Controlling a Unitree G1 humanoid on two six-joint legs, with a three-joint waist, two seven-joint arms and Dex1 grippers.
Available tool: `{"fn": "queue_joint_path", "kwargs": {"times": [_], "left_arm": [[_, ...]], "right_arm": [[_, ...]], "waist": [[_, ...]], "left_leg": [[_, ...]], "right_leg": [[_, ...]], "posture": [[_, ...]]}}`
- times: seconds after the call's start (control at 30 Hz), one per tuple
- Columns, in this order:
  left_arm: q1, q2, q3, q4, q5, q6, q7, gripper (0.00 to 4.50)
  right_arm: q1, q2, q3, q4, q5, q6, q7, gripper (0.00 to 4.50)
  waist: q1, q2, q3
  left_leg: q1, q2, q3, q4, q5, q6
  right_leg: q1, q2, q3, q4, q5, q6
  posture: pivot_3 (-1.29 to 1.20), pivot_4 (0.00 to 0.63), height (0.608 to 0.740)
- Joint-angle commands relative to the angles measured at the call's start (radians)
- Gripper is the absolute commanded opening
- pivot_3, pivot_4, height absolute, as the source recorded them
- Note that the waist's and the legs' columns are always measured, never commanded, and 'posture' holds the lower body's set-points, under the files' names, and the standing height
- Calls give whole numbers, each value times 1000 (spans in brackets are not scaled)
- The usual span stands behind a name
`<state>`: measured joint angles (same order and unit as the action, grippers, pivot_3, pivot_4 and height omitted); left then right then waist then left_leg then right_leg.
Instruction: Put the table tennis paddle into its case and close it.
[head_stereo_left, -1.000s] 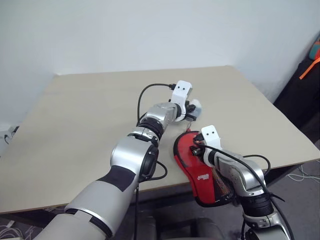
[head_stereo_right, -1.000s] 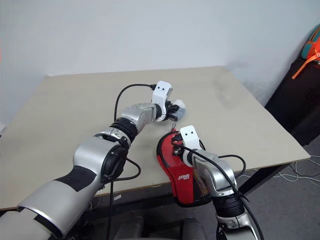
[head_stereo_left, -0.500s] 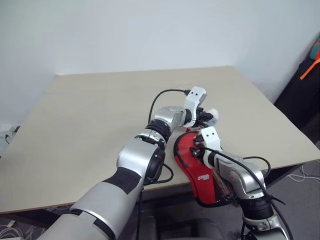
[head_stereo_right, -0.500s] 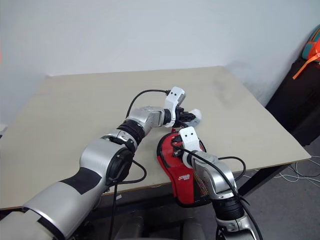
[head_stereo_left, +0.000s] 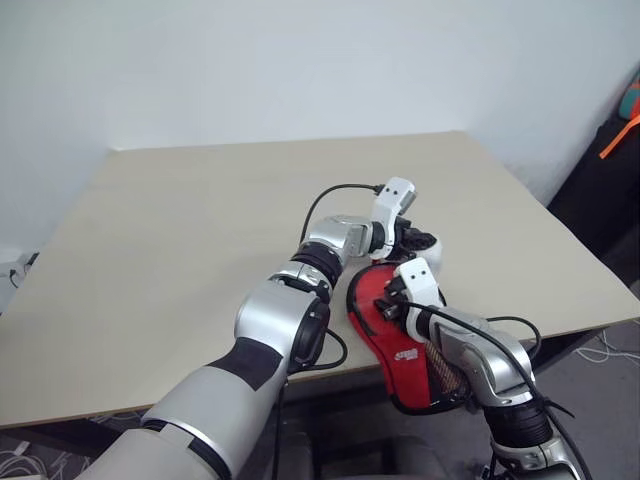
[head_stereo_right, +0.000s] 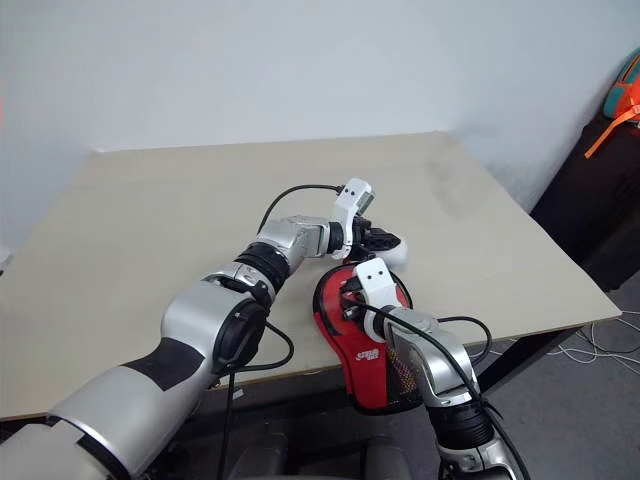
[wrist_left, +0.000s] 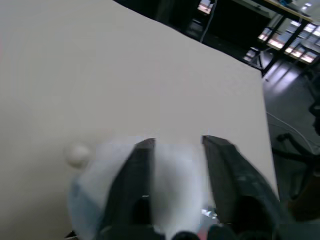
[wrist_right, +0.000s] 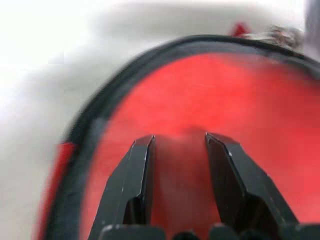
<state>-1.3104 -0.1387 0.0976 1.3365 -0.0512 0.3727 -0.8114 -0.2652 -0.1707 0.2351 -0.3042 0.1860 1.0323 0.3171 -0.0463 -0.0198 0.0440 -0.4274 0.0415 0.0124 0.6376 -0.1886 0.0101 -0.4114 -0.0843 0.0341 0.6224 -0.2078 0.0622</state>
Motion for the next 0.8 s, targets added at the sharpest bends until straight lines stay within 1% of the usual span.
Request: {"fn": "queue_joint_path", "kwargs": {"times": [0.03,0.27,0.5,0.6,0.7,0.73,0.8], "left_arm": [[-19,-10,11,-34,-21,20,-35,2774],[-28,39,50,-34,-49,55,-25,2774],[-78,181,145,-36,-110,35,30,2774],[-99,260,178,-35,-125,20,49,2827],[-100,317,165,-35,-104,-2,46,2827],[-99,325,158,-35,-99,-7,43,2827],[-72,349,99,-41,-50,-22,3,2827]], "right_arm": [[9,-1,37,10,24,-1,35,1706],[11,-41,26,-42,54,-51,104,1706],[-13,-78,-30,-23,70,-89,124,1706],[-25,-73,-59,-18,92,-90,137,2329],[-33,-79,-70,-41,112,-100,156,3338],[-35,-78,-75,-44,118,-100,156,3742],[-63,-61,-132,-39,143,-113,145,4476]], "waist": [[-1,0,0],[-5,1,0],[-5,1,1],[-5,1,1],[-5,1,1],[-4,1,1],[1,1,2]], "left_leg": [[0,0,0,0,0,0],[-1,0,0,0,0,0],[-2,0,1,-1,0,0],[-2,0,1,-1,0,0],[-2,0,1,-1,0,0],[-2,0,1,-1,0,0],[-2,0,1,-1,0,0]], "right_leg": [[0,0,0,0,0,0],[-1,0,1,1,0,1],[-3,1,1,1,0,1],[-3,1,1,1,1,1],[-3,1,1,1,1,1],[-3,1,1,1,1,1],[-3,1,1,1,1,1]], "posture": [[0,0,740],[0,0,740],[0,0,740],[0,0,740],[0,0,740],[0,0,740],[0,0,740]]}}
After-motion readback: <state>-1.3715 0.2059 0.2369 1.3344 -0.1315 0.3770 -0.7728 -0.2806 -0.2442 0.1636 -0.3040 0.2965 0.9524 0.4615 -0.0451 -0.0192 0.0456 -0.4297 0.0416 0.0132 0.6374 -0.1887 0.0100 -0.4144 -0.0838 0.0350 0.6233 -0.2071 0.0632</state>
